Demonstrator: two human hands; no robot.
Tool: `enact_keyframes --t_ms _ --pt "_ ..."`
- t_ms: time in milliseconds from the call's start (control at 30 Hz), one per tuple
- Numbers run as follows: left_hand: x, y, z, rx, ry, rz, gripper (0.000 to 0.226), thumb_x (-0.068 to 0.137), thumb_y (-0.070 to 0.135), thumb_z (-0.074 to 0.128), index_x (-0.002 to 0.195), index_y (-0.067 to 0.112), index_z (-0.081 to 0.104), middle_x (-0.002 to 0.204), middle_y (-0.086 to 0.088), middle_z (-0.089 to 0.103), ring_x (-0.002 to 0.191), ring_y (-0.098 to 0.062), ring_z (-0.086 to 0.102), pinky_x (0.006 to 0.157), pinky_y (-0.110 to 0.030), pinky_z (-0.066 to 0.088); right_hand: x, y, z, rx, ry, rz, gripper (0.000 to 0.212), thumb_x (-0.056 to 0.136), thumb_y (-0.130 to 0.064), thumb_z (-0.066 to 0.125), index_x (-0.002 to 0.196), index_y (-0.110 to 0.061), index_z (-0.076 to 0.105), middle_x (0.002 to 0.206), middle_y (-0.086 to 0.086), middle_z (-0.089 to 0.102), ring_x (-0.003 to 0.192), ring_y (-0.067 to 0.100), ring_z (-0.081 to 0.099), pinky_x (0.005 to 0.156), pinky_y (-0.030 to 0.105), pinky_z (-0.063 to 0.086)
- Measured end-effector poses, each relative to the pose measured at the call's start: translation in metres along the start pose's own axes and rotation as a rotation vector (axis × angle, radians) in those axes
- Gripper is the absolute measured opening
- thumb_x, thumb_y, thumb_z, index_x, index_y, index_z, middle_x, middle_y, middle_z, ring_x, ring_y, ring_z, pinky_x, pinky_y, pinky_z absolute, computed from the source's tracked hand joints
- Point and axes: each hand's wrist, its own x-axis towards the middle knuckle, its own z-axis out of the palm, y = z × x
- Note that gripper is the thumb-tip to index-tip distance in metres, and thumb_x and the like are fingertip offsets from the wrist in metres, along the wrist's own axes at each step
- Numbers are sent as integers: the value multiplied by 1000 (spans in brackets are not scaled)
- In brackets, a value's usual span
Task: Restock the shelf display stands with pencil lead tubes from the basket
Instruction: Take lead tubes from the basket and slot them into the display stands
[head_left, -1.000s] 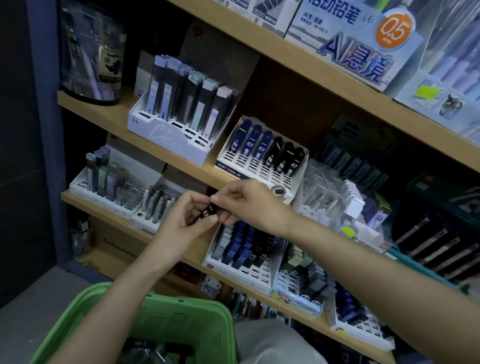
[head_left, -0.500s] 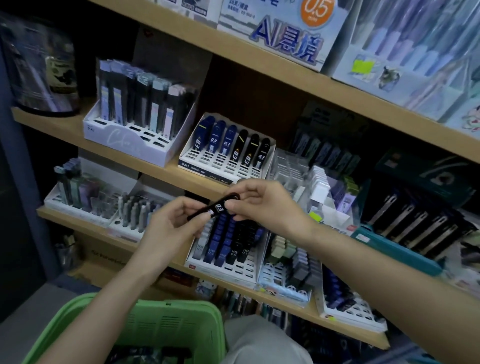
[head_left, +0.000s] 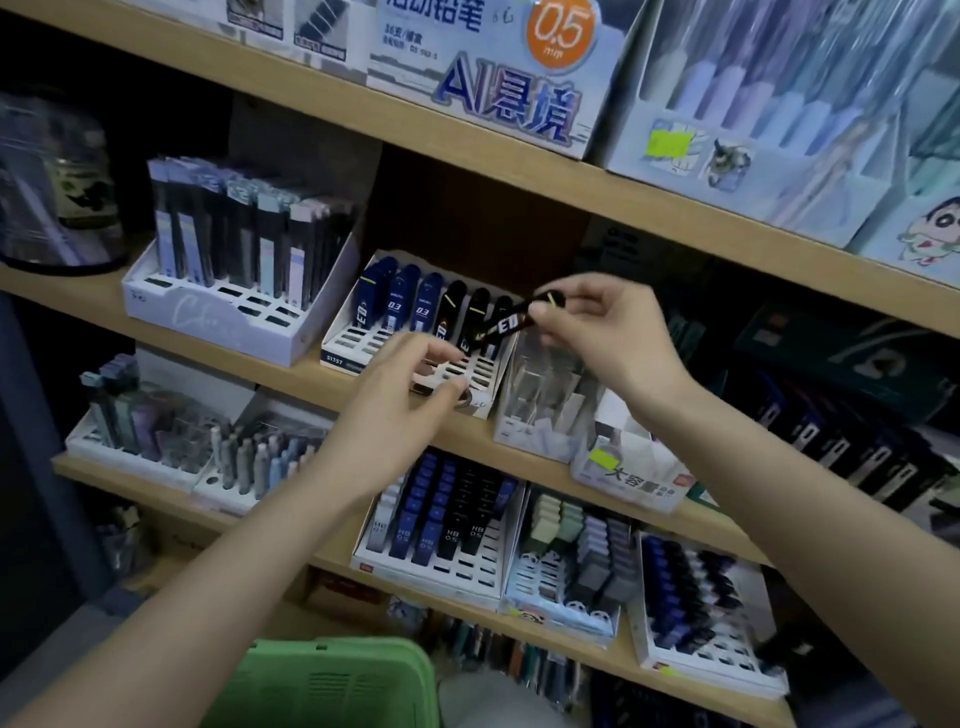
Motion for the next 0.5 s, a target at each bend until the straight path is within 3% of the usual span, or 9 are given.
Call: enact_keyframes --t_ms 167,300,400,500 --pt "20 -10 13 372 -159 23 35 97 34 43 130 26 48 131 10 43 129 -11 32 107 -30 24 38 16 7 -244 77 -90 11 88 -19 66 97 -13 69 85 7 69 84 18 67 86 35 55" --pt "27 -19 17 566 -227 75 39 98 38 39 134 24 44 133 6 42 127 -11 31 107 -29 17 55 22 16 -402 -15 -82 17 89 -20 65 104 -12 68 89 2 61 82 11 56 86 25 49" --pt "25 -26 15 601 -231 114 38 98 39 39 132 24 46 130 8 44 125 -9 32 105 -25 15 61 24 21 -493 -91 -70 19 90 -22 64 107 -15 68 89 -1 56 83 8 50 75 18 42" --pt "22 -31 14 597 -233 149 38 98 39 39 132 25 45 129 10 43 123 -8 33 103 -23 16 64 25 24 -529 -125 -57 20 90 -23 63 109 -17 67 93 -2 55 86 8 50 74 17 37"
